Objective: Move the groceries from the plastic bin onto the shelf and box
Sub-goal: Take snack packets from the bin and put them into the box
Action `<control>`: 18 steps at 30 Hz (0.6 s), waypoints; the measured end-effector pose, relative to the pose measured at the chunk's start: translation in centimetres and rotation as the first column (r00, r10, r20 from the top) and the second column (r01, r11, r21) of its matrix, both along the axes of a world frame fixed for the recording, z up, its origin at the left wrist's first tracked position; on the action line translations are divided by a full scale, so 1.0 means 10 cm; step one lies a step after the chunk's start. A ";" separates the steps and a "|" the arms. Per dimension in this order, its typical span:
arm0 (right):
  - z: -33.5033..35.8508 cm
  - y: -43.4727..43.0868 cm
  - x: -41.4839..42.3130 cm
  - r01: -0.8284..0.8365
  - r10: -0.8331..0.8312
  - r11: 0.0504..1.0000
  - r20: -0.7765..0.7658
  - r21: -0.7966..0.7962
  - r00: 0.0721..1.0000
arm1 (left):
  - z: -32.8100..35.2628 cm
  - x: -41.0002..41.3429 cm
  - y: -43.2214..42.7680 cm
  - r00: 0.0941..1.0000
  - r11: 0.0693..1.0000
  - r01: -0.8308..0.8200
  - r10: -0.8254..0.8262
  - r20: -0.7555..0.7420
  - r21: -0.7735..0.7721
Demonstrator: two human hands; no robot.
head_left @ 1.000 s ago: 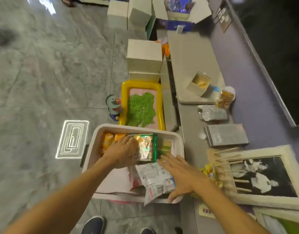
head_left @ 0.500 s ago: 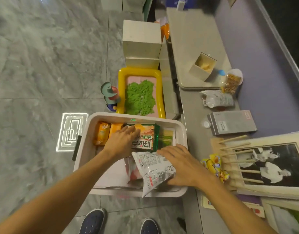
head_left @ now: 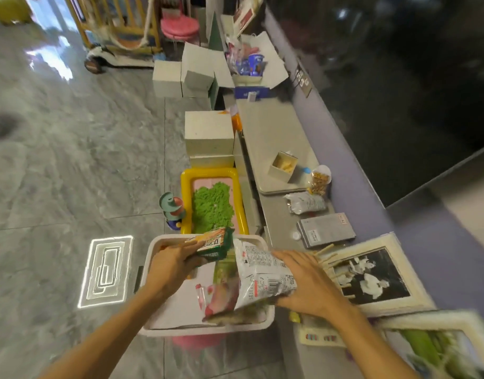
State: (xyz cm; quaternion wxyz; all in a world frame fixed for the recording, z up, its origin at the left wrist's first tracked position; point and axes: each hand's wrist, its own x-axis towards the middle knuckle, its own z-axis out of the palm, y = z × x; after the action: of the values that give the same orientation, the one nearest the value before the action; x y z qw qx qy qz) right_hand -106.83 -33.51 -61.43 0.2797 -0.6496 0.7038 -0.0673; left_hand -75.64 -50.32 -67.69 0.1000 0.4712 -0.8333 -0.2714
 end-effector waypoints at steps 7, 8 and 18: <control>1.79 0.26 -0.03 0.241 -0.241 0.959 0.017 -0.151 0.970 | 2.03 -0.11 0.03 0.995 0.992 0.054 -0.063 -0.075 -0.117; 2.02 0.32 0.00 0.278 -0.277 0.946 0.026 -0.169 0.960 | 2.28 -0.12 0.03 0.992 0.989 0.075 -0.086 -0.087 -0.126; 3.44 1.45 0.51 0.617 -0.651 0.703 0.030 -0.355 0.758 | 3.91 -0.38 0.32 0.861 0.865 0.389 -0.464 -0.208 -0.316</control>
State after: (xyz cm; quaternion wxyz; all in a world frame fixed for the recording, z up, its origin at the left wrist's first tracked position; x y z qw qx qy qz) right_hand -101.75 -19.00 -27.07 0.0870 -0.4083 0.8739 -0.2490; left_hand -79.46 -47.17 -28.55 0.2141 0.2130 -0.9234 -0.2370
